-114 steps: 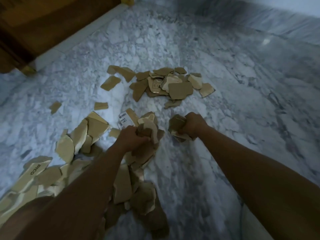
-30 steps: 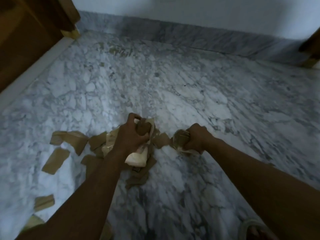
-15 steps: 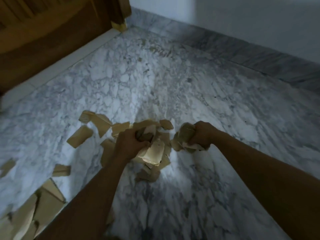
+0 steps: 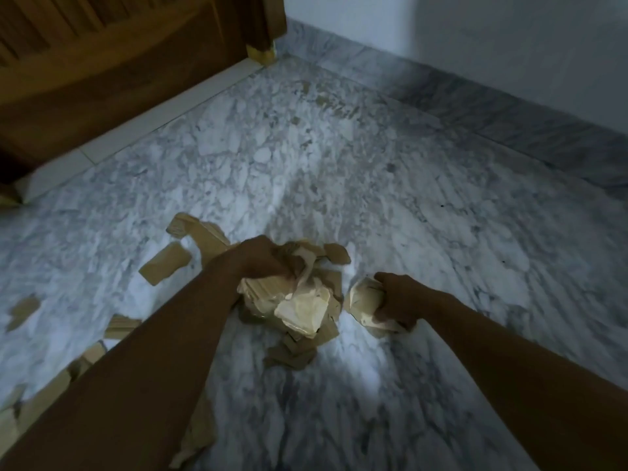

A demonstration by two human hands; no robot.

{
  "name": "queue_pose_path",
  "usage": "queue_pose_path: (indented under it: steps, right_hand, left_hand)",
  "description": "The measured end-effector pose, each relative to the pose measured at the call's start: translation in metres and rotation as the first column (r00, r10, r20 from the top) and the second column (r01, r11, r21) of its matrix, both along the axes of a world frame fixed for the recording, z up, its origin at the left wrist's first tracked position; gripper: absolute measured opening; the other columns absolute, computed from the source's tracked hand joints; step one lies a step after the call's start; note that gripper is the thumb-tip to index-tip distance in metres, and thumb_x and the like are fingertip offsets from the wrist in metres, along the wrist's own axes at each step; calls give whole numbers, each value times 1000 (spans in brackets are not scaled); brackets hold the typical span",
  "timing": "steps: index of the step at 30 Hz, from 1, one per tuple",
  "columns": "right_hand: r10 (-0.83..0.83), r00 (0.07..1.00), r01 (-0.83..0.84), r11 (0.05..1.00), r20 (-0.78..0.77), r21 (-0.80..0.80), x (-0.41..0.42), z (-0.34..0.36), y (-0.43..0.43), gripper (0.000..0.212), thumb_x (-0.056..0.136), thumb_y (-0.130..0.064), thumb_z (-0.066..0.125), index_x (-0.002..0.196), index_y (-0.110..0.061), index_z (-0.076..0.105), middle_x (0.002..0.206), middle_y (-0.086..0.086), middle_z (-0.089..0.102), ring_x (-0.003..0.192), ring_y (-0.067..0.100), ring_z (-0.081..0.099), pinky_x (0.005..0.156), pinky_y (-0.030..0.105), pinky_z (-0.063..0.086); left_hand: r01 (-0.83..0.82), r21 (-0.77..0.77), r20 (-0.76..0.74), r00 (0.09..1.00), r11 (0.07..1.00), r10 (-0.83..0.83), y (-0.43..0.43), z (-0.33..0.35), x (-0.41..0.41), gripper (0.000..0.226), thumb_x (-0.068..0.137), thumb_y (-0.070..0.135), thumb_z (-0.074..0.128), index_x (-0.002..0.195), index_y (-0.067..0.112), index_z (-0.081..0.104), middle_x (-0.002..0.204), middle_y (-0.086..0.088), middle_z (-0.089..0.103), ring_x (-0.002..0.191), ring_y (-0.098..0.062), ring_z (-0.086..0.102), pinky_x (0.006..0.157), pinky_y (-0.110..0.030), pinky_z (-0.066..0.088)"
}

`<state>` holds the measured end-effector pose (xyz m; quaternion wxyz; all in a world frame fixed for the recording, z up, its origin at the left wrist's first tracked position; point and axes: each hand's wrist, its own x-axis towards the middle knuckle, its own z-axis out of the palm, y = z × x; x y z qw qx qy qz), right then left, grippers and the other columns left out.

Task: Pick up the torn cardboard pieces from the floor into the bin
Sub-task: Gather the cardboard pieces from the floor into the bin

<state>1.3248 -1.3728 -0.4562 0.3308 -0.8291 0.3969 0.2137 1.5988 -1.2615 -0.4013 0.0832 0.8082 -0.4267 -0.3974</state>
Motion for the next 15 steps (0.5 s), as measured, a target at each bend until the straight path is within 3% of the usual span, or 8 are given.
queue_pose_path:
  steps: [2, 5, 7, 12, 15]
  right_hand:
    - [-4, 1000, 4, 1000, 17, -10, -9, 6, -9, 55, 71, -28, 80, 118, -20, 53, 116, 3, 61, 107, 26, 60, 86, 38, 51]
    - [26, 998, -8, 962, 62, -274, -24, 11, -17, 46, 76, -27, 75, 117, -17, 58, 115, 5, 60, 102, 26, 61, 77, 32, 47]
    - [100, 995, -92, 913, 1, -396, -36, 3, -11, 36, 82, -30, 70, 112, -17, 55, 111, 5, 55, 98, 27, 58, 70, 31, 41]
    - [7, 999, 12, 893, 41, -450, -43, -9, 1, 26, 83, -31, 66, 103, -16, 58, 99, 5, 60, 91, 27, 59, 64, 30, 43]
    - [-52, 998, 32, 915, -39, -403, -35, 1, -6, 33, 77, -35, 70, 103, -16, 61, 97, 4, 64, 90, 26, 65, 68, 31, 51]
  left_hand:
    - [30, 25, 46, 998, 999, -31, -27, -3, -3, 48, 67, 40, 85, 105, 13, 73, 101, -6, 69, 92, -21, 64, 74, -28, 50]
    - [67, 39, 103, 992, 997, -71, -47, -18, -10, 44, 70, 43, 80, 106, 17, 73, 104, -6, 69, 92, -22, 63, 74, -30, 50]
    - [68, 32, 111, 991, 997, -72, -48, -27, -14, 43, 72, 44, 77, 106, 18, 72, 106, -7, 69, 94, -24, 62, 77, -32, 49]
    - [38, -36, 158, 987, 999, -32, -37, -28, -16, 61, 54, 61, 59, 99, 22, 72, 98, -3, 69, 94, -24, 63, 87, -38, 53]
    - [22, -148, 192, 981, 989, 7, -25, -22, -16, 48, 56, 58, 66, 87, 22, 68, 85, 2, 67, 86, -21, 64, 76, -34, 53]
